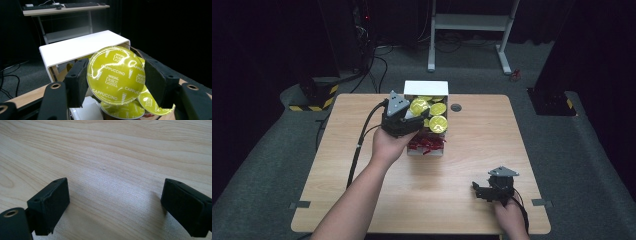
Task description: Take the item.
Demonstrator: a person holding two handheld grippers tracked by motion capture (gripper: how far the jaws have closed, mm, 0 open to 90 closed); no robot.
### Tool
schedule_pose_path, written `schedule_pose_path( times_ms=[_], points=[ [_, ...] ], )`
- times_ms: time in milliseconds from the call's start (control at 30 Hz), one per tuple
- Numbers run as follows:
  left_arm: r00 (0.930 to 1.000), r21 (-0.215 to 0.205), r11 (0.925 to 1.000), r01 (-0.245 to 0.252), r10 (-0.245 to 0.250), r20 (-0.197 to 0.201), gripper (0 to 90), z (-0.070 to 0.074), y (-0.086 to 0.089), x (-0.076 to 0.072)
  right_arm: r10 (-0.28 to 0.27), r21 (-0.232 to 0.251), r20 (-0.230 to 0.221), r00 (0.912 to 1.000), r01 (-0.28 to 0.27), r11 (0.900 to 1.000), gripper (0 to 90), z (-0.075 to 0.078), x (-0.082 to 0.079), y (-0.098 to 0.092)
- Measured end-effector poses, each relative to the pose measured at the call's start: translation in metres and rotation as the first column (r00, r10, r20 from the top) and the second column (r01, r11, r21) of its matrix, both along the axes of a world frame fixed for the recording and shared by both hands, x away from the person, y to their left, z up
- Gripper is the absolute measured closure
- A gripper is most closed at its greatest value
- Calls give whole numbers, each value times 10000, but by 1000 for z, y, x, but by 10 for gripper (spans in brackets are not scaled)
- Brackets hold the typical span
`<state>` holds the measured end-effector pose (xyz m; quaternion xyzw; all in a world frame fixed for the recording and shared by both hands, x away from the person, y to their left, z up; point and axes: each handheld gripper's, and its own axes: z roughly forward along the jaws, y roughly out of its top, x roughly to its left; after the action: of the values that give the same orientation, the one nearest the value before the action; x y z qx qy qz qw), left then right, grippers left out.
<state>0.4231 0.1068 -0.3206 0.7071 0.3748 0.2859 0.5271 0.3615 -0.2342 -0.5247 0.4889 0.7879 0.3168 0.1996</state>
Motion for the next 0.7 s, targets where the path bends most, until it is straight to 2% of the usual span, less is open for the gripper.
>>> schedule_pose_path(
  times_ms=[433, 700],
  points=[
    [10000, -161, 9999, 29, -30, -59, 390, 8, 7, -3, 2, 0, 2, 10000, -2, 10000, 83, 0, 0, 0],
    [10000, -173, 9998, -12, 12, 31, 390, 14, 16, -11, 1, 6, -1, 10000, -1, 10000, 83, 0, 0, 0]
  ],
)
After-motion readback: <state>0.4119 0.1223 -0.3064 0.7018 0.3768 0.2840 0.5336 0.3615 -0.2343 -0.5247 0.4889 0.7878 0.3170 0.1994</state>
